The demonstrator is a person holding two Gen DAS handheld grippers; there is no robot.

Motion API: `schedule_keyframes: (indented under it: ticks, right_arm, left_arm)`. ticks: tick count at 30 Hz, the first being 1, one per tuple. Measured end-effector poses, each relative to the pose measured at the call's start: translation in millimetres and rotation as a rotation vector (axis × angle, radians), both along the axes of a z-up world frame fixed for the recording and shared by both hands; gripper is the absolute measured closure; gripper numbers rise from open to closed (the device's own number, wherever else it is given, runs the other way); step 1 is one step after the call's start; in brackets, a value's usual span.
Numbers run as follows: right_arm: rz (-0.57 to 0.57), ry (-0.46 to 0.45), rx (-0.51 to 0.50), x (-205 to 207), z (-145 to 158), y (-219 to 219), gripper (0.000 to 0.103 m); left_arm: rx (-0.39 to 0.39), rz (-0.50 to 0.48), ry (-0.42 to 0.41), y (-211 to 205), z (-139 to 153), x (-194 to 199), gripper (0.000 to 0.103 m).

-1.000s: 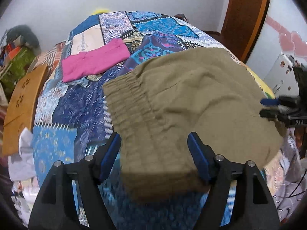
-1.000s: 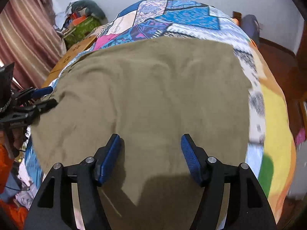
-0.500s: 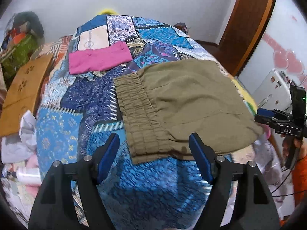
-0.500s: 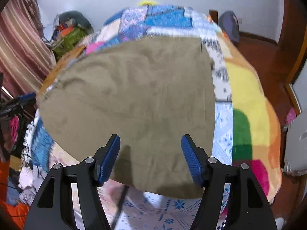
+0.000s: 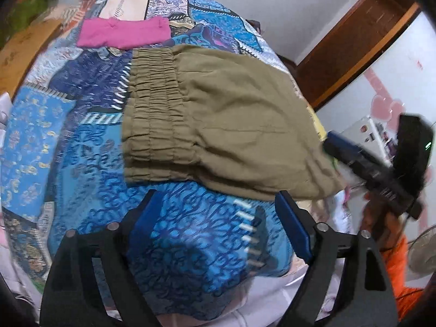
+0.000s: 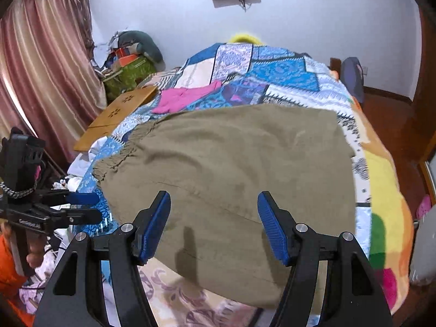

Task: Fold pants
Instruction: 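Grasp the elastic waistband with the left gripper while the right gripper presses the pants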

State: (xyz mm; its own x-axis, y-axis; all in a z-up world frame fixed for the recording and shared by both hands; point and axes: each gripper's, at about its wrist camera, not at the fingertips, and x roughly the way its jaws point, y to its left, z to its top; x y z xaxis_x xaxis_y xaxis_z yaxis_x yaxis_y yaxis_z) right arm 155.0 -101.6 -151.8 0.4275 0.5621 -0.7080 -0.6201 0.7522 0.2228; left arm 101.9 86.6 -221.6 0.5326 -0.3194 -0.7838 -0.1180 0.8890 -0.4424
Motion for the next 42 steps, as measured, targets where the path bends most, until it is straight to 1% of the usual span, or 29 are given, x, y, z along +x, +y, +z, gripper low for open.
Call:
schedule_keyframes:
  ticks: [2, 4, 6, 8, 11, 15, 18, 20, 21, 23, 25, 27, 31, 36, 38, 41, 42]
  right_arm:
    - [0.0, 0.01, -0.019, -1.4, -7.7, 4.6, 0.04]
    - [0.004, 0.024, -0.04, -0.1, -17.7, 9.7, 0.04]
    - [0.008, 0.058, -0.045, 2.9, -26.4, 10.9, 0.04]
    - [0.011, 0.077, -0.049, 3.9, -35.1, 11.7, 0.04]
    - [0.028, 0.046, -0.064, -2.5, -34.5, 12.8, 0.038]
    - [0.035, 0.055, -0.052, -3.1, -34.4, 10.3, 0.038]
    - [0.04, 0.059, -0.041, -3.2, -35.0, 10.0, 0.037]
    - [0.04, 0.06, -0.038, -3.5, -34.9, 9.4, 0.037]
    - [0.04, 0.061, -0.038, -3.1, -34.8, 9.5, 0.037]
    - [0.038, 0.062, -0.039, -3.0, -34.5, 9.6, 0.037]
    - [0.036, 0.066, -0.041, -2.4, -33.9, 9.9, 0.038]
    - [0.038, 0.072, -0.046, -1.7, -32.6, 11.0, 0.038]
    - [0.036, 0.093, -0.062, 4.1, -28.3, 15.2, 0.037]
    - [-0.001, 0.134, 0.012, 21.4, -15.9, 23.3, 0.037]
    - [0.006, 0.143, 0.029, 27.1, -11.2, 34.7, 0.037]
    - [0.03, 0.145, 0.014, 30.2, -9.6, 57.0, 0.037]
    - [0.049, 0.156, 0.007, 30.3, -10.8, 68.7, 0.037]
  left_arm:
    - [-0.071, 0.022, -0.002, 3.6, -2.7, 5.6, 0.014]
    - [-0.108, 0.034, -0.002, 7.0, -5.0, 11.5, 0.012]
    - [-0.133, 0.051, -0.009, 9.2, -7.4, 17.8, 0.011]
    - [-0.141, 0.062, -0.013, 11.1, -9.8, 22.5, 0.011]
    - [-0.164, 0.093, -0.02, 16.0, -12.4, 33.2, 0.011]
    - [-0.178, 0.135, -0.023, 23.5, -14.5, 48.9, 0.011]
    - [-0.166, 0.174, -0.022, 28.8, -14.8, 60.8, 0.018]
    - [-0.14, 0.197, -0.018, 32.1, -15.7, 67.3, 0.033]
    - [-0.123, 0.214, -0.015, 35.1, -16.8, 70.2, 0.038]
    - [-0.099, 0.229, -0.014, 40.2, -17.9, 73.8, 0.056]
    - [-0.077, 0.223, -0.014, 44.1, -18.2, 75.3, 0.061]
    - [-0.037, 0.21, -0.024, 42.8, -16.2, 76.2, 0.064]
    - [0.123, 0.178, -0.073, 29.3, -2.2, 70.8, 0.067]
    - [0.293, 0.174, -0.143, 25.1, 19.9, 56.1, 0.069]
    - [0.356, 0.185, -0.164, 27.9, 27.7, 48.6, 0.069]
    - [0.462, 0.209, -0.2, 35.1, 42.4, 31.2, 0.069]
    - [0.484, 0.216, -0.209, 37.0, 45.8, 25.4, 0.069]
